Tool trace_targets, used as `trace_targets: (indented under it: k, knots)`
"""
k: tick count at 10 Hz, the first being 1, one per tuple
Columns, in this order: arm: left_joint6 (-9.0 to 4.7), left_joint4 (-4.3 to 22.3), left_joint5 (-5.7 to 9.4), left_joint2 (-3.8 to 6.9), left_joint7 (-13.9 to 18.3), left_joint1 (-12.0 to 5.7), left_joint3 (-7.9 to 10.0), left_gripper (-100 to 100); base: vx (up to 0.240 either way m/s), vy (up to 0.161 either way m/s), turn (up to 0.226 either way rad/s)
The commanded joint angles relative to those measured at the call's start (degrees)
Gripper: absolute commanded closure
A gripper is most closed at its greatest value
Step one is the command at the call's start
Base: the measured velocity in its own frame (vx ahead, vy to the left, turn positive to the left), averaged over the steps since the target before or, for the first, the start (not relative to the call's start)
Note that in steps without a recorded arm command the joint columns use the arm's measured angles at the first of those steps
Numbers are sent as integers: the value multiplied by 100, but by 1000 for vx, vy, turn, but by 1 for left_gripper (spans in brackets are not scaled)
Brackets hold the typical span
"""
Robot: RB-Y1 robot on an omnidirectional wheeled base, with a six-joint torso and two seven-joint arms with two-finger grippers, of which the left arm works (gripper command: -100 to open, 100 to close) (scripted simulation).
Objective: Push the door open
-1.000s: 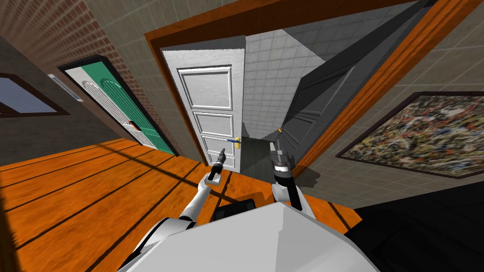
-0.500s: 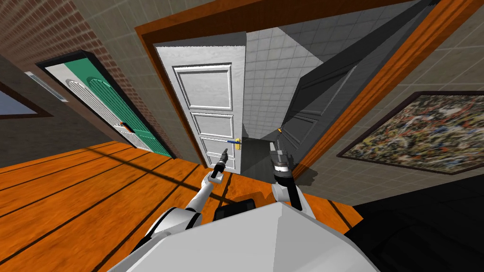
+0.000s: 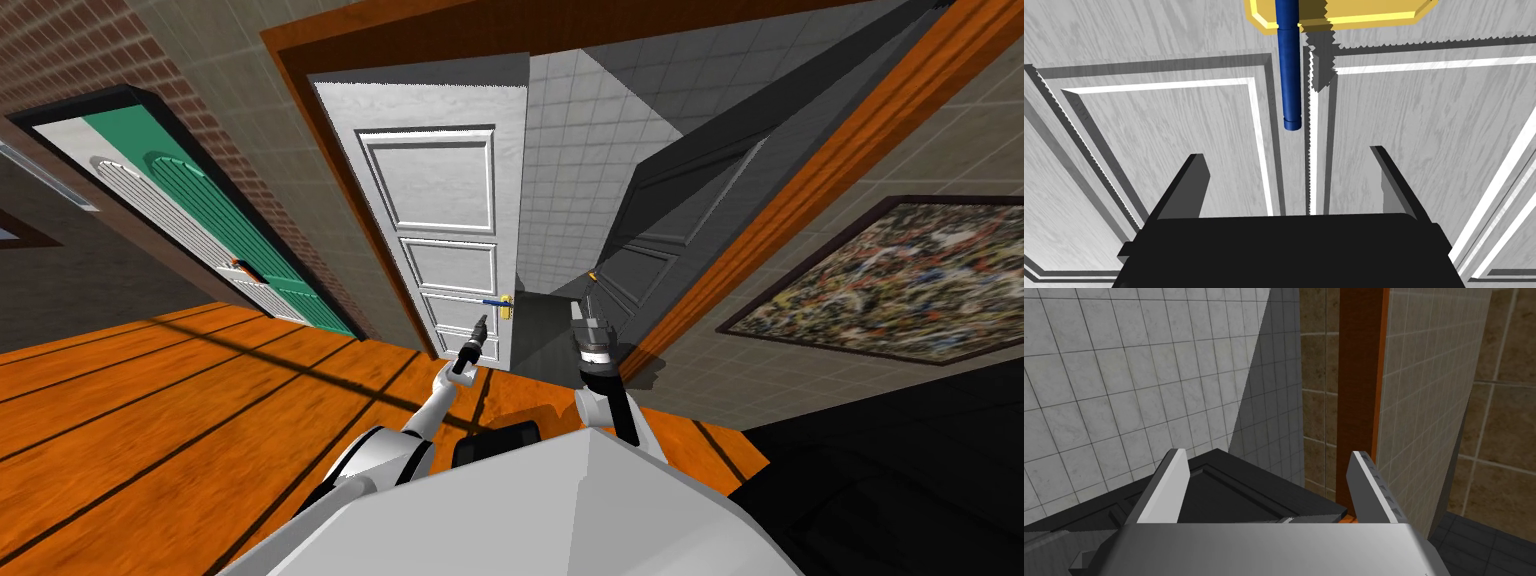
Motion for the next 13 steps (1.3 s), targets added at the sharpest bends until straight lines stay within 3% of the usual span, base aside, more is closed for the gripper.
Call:
trace_targets:
  k: [1,2,3,4,7,10,12,13]
  knots:
    - [-23,160,-2,-48,1,-99,-1,-100,30,28,-39]
    - [11,57,-4,-31,2,-45,-4,-100,14,12,-9]
    - [13,70,1,124,-5,-53,10,-100,98,-45,-26]
    - [12,74,4,188,-8,-54,19,-100,146,-66,-18]
    - [9,87,16,300,-19,-58,51,-100,187,-68,-21]
    - [6,101,28,236,-31,-63,84,-100,213,-73,-23]
    - [4,111,37,60,-40,-66,107,-100,192,-87,-23]
    - [-35,193,40,100,-47,-106,117,-100,85,-33,-1]
